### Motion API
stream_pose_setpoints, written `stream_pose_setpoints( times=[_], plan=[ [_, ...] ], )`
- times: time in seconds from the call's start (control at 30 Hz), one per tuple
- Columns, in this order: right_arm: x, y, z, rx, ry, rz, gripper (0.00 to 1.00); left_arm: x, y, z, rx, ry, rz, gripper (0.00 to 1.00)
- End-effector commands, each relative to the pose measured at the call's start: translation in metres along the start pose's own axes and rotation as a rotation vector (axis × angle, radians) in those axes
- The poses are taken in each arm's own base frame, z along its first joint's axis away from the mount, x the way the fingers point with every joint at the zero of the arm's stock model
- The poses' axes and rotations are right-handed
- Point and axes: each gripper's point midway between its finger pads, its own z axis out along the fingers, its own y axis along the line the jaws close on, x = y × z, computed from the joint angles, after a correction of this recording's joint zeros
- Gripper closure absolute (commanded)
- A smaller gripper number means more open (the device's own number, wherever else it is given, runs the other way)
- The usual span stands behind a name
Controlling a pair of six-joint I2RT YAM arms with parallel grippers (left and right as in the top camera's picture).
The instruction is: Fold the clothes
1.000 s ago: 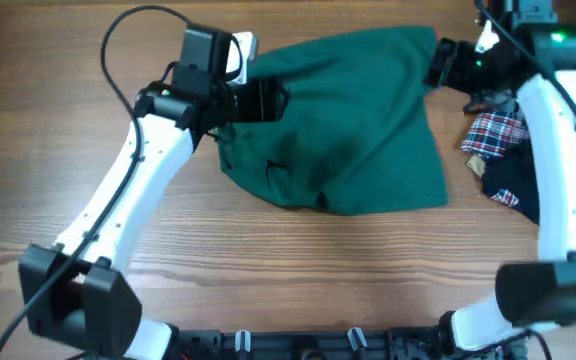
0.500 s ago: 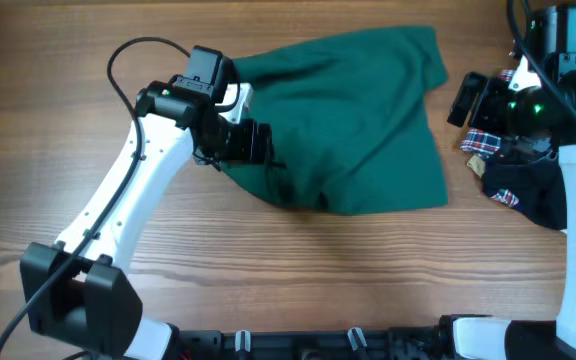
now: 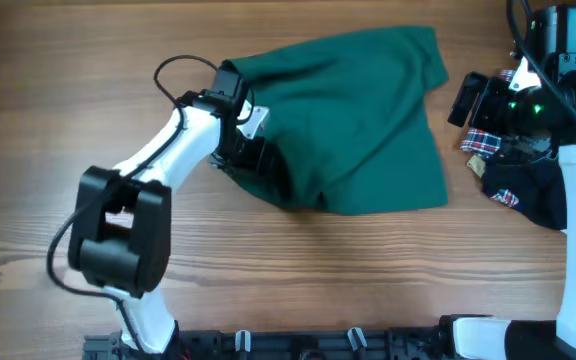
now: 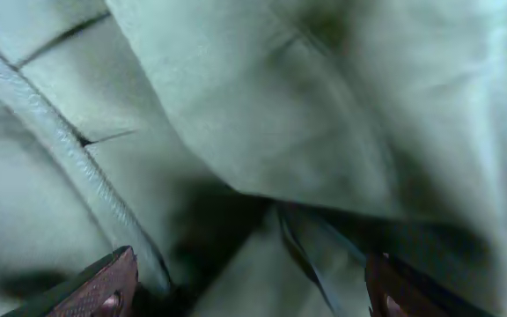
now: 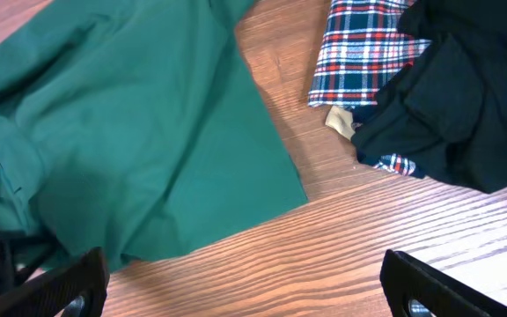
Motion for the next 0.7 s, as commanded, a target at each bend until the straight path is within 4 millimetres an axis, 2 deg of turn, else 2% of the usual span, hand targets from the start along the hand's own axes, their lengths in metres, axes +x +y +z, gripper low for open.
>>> stream_pose_setpoints(
  times=[0.0,0.13,0.17,0.27,0.3,0.43,0.53,0.67],
  plan=[
    [0.000,-0.004,-0.004,0.019,-0.018,-0.001,0.00,0.006,0.011,0.017,-0.038,0.041,0.023,0.18],
    [0.000,-0.004,-0.004,0.019,-0.018,-0.001,0.00,0.019,-0.001,0.017,0.028,0.092,0.009,0.34],
    [-0.001,-0.004,-0.004,0.018,-0.019,0.000,0.00,0.025,-0.009,0.016,0.076,0.118,0.022,0.44],
    [-0.002,-0.003,-0.004,0.016,-0.026,0.000,0.00,0.031,-0.023,0.013,0.160,0.140,0.023,0.89],
    [-0.003,-0.003,-0.004,0.015,-0.029,0.000,0.00,0.030,-0.027,0.011,0.182,0.134,0.022,0.96],
    [-0.006,-0.002,-0.004,0.011,-0.040,-0.015,0.00,0.025,-0.032,-0.006,0.204,0.092,0.024,0.96],
    [-0.006,-0.002,-0.003,0.011,-0.040,-0.015,0.00,0.022,-0.032,-0.031,0.201,0.045,0.021,0.96],
    [-0.004,-0.002,0.008,0.018,-0.022,-0.015,0.00,0.021,-0.008,-0.061,0.116,-0.015,-0.074,0.96]
  ],
)
